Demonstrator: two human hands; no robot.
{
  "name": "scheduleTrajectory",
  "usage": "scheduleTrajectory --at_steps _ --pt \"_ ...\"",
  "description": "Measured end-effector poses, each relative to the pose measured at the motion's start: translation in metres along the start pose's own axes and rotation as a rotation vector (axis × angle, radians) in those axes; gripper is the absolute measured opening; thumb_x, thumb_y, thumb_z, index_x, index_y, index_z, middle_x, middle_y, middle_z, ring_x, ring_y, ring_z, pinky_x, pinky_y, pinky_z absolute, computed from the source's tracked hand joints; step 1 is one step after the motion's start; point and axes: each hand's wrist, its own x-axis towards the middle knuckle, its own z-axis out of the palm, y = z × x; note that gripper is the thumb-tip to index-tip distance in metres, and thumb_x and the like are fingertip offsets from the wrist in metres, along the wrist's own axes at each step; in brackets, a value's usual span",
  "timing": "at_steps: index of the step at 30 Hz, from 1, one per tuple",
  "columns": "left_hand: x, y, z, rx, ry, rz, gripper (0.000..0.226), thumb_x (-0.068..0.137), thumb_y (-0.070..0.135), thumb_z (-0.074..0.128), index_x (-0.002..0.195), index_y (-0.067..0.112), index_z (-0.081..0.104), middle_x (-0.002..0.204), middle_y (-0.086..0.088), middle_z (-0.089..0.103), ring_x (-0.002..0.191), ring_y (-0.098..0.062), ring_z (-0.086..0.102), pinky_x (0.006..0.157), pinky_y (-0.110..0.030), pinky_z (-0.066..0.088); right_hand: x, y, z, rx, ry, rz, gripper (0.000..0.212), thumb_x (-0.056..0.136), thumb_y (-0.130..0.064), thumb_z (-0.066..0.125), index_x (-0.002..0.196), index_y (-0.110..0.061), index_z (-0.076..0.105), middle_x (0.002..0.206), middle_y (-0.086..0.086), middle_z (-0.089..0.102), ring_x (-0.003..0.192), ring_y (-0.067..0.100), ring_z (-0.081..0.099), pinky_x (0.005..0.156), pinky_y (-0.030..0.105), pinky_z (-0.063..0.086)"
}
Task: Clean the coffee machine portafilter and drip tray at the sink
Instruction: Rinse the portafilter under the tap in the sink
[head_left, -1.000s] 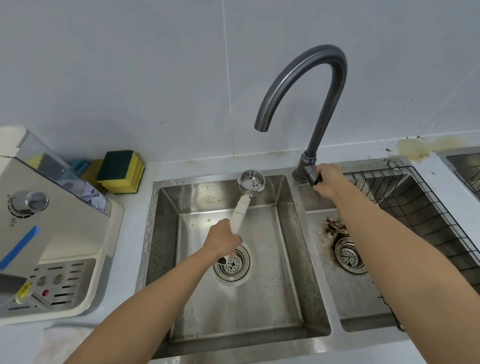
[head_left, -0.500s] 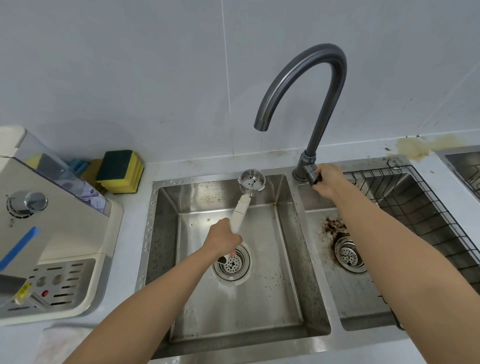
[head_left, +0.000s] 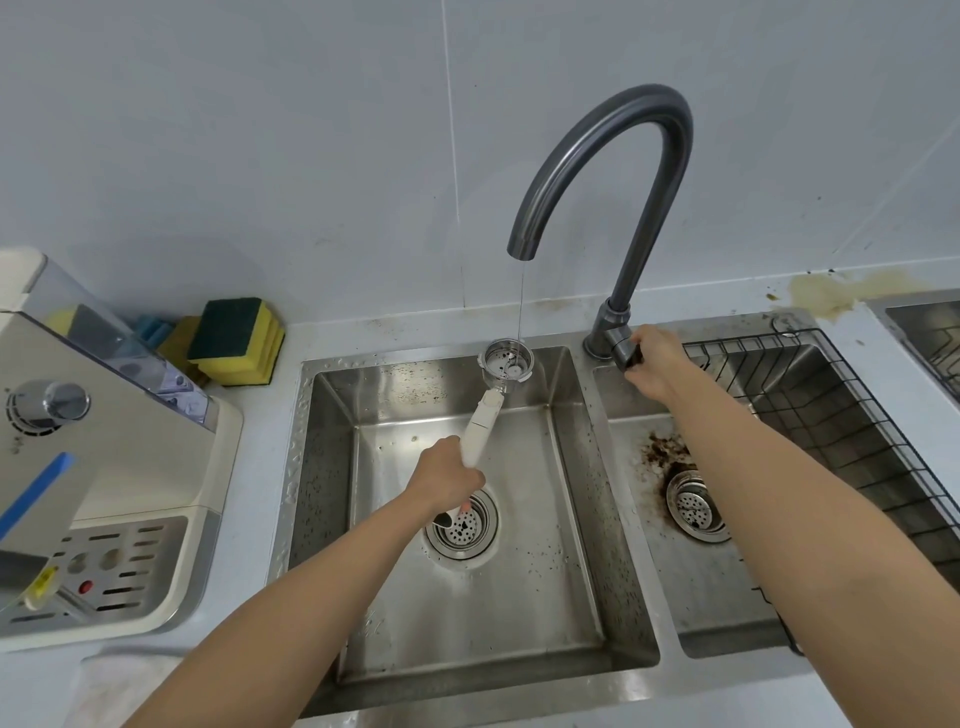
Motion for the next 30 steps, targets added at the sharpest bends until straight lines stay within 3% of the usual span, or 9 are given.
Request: scheduleTrajectory --at_steps 5,7,10,12,15,18,21,25,30 --pt "-0.001 -0.001 -0.001 -0.031 -0.015 0.015 0.021 0.076 0.001 0.052 0.070 0.016 0.039 0.059 -0.002 0.050 0.030 -0.008 0.048 0.046 -0.025 0.041 -0.003 0.000 -0.002 -0.164 0.022 -0.035 0.024 0.095 -0.014 0.031 0.074 -0.013 0.043 0.082 0.008 0.042 0.069 0.015 0.037 0.064 0.026 0.036" --pt "-0.001 -0.002 -0.001 -0.050 -0.027 0.020 0.020 0.076 0.001 0.052 0.071 0.016 0.040 0.059 -0.002 0.050 0.027 -0.006 0.046 0.047 -0.026 0.042 -0.006 0.000 0.000 -0.293 0.068 -0.079 0.018 0.095 -0.017 0.032 0.091 -0.010 0.048 0.093 0.011 0.043 0.074 0.017 0.039 0.071 0.030 0.039" --pt "-0.001 -0.003 -0.001 -0.069 -0.038 0.024 0.020 0.076 0.000 0.052 0.071 0.015 0.040 0.061 -0.002 0.050 0.029 -0.008 0.047 0.048 -0.026 0.042 -0.013 0.000 0.002 -0.621 0.184 -0.397 0.041 0.094 -0.016 0.038 0.132 0.000 0.037 0.127 0.020 0.044 0.108 0.029 0.047 0.088 0.036 0.039" --pt "-0.001 -0.005 -0.001 -0.084 -0.049 0.021 0.018 0.076 0.000 0.052 0.073 0.014 0.041 0.061 -0.002 0.050 0.028 -0.007 0.047 0.047 -0.026 0.042 -0.024 0.003 0.006 -0.874 0.170 -0.712 0.045 0.091 -0.013 0.045 0.134 0.001 0.037 0.140 0.022 0.034 0.130 0.035 0.034 0.105 0.039 0.030" --pt "-0.001 -0.007 0.000 -0.104 -0.059 0.018 0.017 0.076 0.000 0.052 0.075 0.013 0.042 0.061 -0.003 0.050 0.027 -0.006 0.046 0.047 -0.026 0.042 -0.044 0.013 0.014 -1.080 -0.019 -0.980 0.044 0.086 -0.007 0.051 0.129 -0.004 0.047 0.146 0.018 0.028 0.137 0.030 0.024 0.110 0.034 0.025" --pt "0.000 -0.008 -0.001 -0.111 -0.054 0.022 0.019 0.076 -0.001 0.051 0.073 0.015 0.041 0.062 -0.003 0.050 0.026 -0.005 0.046 0.047 -0.026 0.042 -0.061 0.023 0.025 -1.221 -0.244 -0.990 0.048 0.082 -0.012 0.054 0.129 -0.013 0.050 0.139 0.012 0.035 0.131 0.024 0.033 0.103 0.032 0.032" --pt "0.000 -0.008 -0.001 -0.095 -0.041 0.034 0.020 0.076 0.000 0.051 0.072 0.016 0.041 0.061 -0.002 0.051 0.026 -0.004 0.046 0.047 -0.025 0.042 -0.067 0.032 0.033 -1.419 -0.398 -0.926 0.050 0.083 -0.021 0.055 0.132 -0.020 0.048 0.139 0.009 0.033 0.131 0.024 0.028 0.104 0.035 0.033" --pt "0.000 -0.011 0.001 -0.066 -0.038 0.048 0.014 0.076 0.002 0.052 0.081 0.012 0.044 0.062 -0.002 0.052 0.028 -0.005 0.047 0.040 -0.020 0.041 -0.066 0.035 0.039 -1.623 -0.322 -0.970 0.048 0.083 -0.030 0.051 0.130 -0.020 0.049 0.141 0.009 0.032 0.132 0.028 0.026 0.104 0.038 0.030" --pt "0.000 -0.009 0.005 -0.064 -0.027 0.066 0.019 0.076 0.004 0.052 0.091 0.013 0.046 0.072 -0.003 0.054 0.036 -0.012 0.051 0.044 -0.031 0.046 -0.060 0.036 0.048 -1.760 -0.217 -0.949 0.056 0.083 -0.033 0.047 0.137 -0.019 0.036 0.145 0.012 0.025 0.135 0.029 0.021 0.105 0.041 0.028"
